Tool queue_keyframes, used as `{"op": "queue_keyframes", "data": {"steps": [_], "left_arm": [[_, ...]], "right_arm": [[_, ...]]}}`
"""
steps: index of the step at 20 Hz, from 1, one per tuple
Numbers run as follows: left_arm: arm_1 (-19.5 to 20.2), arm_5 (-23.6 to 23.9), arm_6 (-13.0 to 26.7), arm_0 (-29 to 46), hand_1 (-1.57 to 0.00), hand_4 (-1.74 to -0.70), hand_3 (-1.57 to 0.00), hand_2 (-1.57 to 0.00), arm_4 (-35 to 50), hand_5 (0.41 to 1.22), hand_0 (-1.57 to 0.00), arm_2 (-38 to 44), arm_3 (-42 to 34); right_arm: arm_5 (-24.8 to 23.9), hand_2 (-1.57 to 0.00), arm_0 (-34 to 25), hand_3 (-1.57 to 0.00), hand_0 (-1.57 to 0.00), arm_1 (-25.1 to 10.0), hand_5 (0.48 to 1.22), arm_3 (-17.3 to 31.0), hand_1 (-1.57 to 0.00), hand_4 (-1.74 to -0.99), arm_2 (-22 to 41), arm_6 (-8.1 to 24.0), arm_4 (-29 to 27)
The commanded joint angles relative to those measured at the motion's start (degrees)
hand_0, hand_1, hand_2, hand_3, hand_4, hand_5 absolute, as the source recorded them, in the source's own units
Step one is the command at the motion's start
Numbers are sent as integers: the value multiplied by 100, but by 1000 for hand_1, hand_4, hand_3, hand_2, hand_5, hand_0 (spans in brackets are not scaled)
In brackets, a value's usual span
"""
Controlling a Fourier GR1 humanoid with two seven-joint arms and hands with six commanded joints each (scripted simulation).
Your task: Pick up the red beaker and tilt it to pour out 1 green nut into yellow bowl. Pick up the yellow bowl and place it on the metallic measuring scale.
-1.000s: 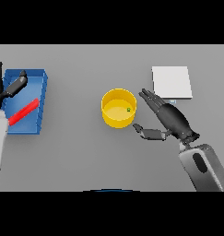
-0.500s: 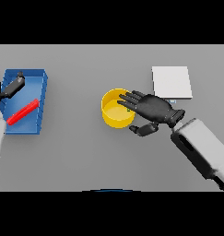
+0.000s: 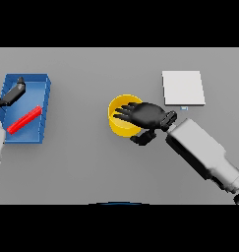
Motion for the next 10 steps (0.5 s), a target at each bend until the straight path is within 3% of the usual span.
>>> {"op": "queue_keyframes", "data": {"steps": [1, 10], "left_arm": [[40, -8, 21, -26, 1, -743, 1, 1, 10, 699, 1, 32, 10], [38, -23, -56, -17, 1, -744, 1, 1, 71, 697, 1, 67, 67]], "right_arm": [[33, 1, -94, 1, 1, 66, 733, 79, 1, -1255, 44, 39, 35], [404, -3, -347, -28, 1, 215, 749, 607, 1, -1282, 179, 87, 48]]}}
